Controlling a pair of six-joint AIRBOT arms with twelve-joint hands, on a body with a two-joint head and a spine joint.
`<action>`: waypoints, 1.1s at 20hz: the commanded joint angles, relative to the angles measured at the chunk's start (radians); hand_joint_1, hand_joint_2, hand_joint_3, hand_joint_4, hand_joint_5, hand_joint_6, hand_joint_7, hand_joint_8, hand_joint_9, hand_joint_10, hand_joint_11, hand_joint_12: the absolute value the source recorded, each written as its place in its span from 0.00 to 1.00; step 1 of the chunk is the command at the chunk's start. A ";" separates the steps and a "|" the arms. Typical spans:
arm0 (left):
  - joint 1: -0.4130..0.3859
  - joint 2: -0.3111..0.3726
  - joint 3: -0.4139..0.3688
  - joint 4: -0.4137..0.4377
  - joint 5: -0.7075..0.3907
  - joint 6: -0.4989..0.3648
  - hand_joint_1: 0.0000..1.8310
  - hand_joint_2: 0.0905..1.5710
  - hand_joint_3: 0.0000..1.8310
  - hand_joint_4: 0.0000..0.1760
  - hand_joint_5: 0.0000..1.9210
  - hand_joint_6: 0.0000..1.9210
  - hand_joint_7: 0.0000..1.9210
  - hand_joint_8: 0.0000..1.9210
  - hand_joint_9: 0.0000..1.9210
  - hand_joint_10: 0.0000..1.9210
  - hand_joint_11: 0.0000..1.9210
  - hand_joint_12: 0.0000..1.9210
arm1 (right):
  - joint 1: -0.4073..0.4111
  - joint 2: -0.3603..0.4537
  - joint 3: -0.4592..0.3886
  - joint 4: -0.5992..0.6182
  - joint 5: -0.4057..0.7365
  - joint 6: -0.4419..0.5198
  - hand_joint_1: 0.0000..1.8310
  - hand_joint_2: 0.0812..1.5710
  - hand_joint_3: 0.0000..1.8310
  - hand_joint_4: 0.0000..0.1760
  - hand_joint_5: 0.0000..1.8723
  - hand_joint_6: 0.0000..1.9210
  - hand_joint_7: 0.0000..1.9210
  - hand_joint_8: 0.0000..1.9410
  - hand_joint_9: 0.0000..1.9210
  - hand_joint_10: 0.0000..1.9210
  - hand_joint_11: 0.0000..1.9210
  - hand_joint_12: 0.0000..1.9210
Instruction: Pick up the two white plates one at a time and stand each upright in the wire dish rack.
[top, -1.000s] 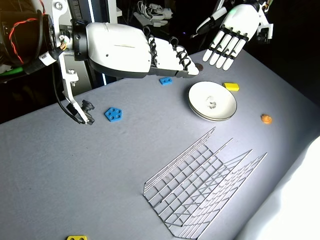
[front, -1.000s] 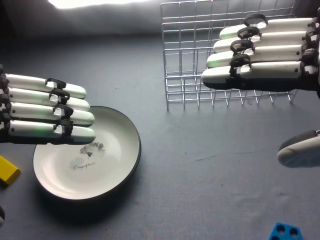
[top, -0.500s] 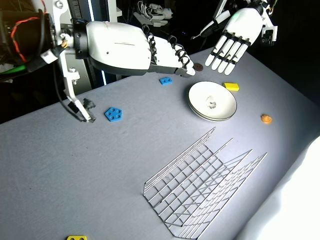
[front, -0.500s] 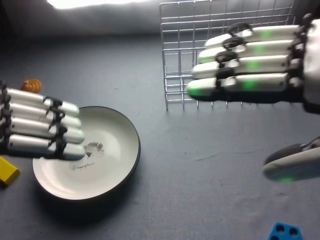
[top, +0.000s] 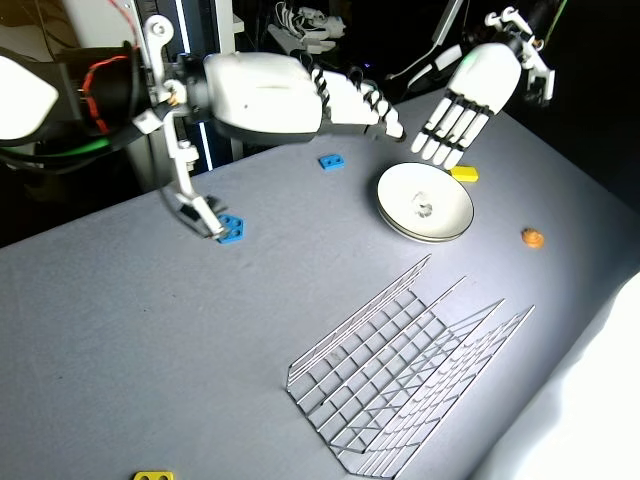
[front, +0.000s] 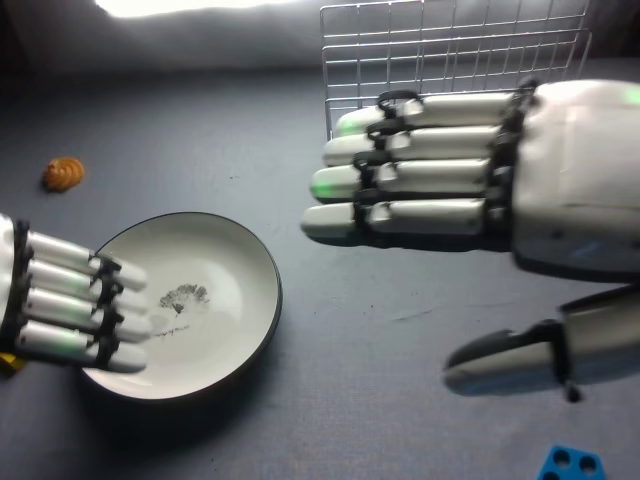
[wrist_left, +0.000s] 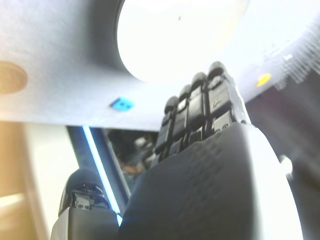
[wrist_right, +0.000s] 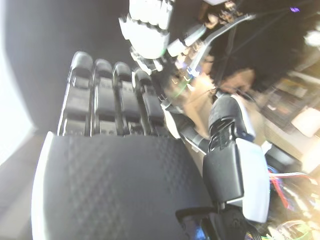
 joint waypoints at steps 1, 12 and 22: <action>0.008 -0.004 0.010 -0.075 -0.027 0.011 0.00 0.64 0.00 0.00 0.00 0.00 0.00 0.00 0.00 0.00 0.00 0.00 | 0.002 0.000 -0.003 0.077 0.084 -0.025 0.00 0.77 0.00 0.00 0.04 0.00 0.03 0.00 0.02 0.00 0.00 0.06; 0.086 -0.093 0.102 -0.121 0.064 0.018 0.00 0.65 0.00 0.00 0.00 0.00 0.00 0.00 0.00 0.00 0.00 0.00 | 0.020 -0.094 0.019 0.144 0.084 0.006 0.03 0.77 0.00 0.00 0.06 0.00 0.05 0.00 0.04 0.00 0.00 0.10; 0.099 -0.143 0.188 -0.123 0.065 0.018 0.00 0.65 0.00 0.00 0.00 0.00 0.00 0.00 0.00 0.00 0.00 0.00 | 0.012 -0.123 0.048 0.306 -0.031 0.003 0.02 0.77 0.00 0.00 0.06 0.00 0.05 0.00 0.04 0.00 0.00 0.09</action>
